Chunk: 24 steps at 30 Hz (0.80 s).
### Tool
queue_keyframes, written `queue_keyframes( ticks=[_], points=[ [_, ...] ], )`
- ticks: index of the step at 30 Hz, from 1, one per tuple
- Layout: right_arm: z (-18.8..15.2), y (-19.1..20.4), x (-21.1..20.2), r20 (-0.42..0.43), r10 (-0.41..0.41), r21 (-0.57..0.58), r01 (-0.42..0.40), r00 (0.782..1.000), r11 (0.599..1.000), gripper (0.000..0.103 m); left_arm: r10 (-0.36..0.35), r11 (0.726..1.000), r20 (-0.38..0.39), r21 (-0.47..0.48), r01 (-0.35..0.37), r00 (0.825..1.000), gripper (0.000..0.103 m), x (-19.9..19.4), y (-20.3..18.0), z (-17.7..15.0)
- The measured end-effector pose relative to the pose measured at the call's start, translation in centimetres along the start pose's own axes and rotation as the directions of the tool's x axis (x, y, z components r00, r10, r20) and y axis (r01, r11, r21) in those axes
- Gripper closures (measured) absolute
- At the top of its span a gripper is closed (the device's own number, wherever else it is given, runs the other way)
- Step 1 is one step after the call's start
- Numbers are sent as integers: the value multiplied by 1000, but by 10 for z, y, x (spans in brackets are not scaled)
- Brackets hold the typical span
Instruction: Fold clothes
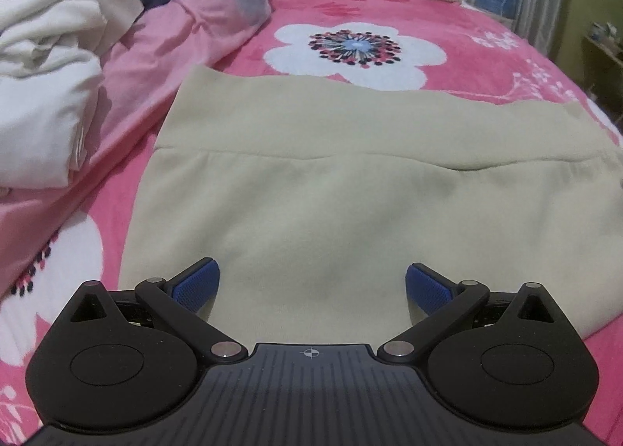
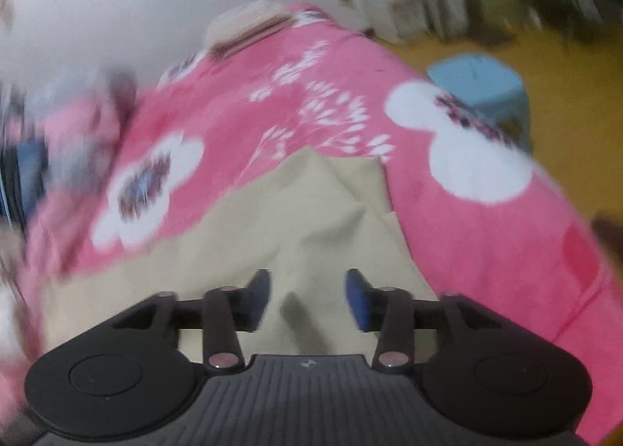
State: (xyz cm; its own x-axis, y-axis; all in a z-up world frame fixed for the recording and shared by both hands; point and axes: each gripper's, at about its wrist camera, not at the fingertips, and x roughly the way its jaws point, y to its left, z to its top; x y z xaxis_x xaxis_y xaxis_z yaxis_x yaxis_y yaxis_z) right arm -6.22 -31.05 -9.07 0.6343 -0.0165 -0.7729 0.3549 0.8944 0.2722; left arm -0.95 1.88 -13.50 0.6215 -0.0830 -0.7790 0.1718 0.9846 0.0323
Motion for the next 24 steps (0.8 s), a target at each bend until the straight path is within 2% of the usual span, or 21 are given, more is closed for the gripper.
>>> queue_keyframes(
  ticks=[2,4,11,15,24],
  points=[
    [-7,13,10,-38,-54,-82,51,998,995,52,6,1000,6,3,-6,1000,0,0,-1,-2],
    [-8,22,15,-33,-88,-142,83,996,986,47,9,1000,14,3,-9,1000,0,-1,-2,-3],
    [-15,35,17,-29,-133,-224,123,991,967,38,14,1000,30,-11,-13,999,0,0,-2,-7],
    [-16,38,21,-29,-144,-244,133,989,961,34,3,1000,24,-8,-3,1000,0,0,0,-6],
    [-20,42,19,-18,-175,-230,166,984,959,31,-11,1000,18,1,11,1000,0,0,1,-6]
  ],
)
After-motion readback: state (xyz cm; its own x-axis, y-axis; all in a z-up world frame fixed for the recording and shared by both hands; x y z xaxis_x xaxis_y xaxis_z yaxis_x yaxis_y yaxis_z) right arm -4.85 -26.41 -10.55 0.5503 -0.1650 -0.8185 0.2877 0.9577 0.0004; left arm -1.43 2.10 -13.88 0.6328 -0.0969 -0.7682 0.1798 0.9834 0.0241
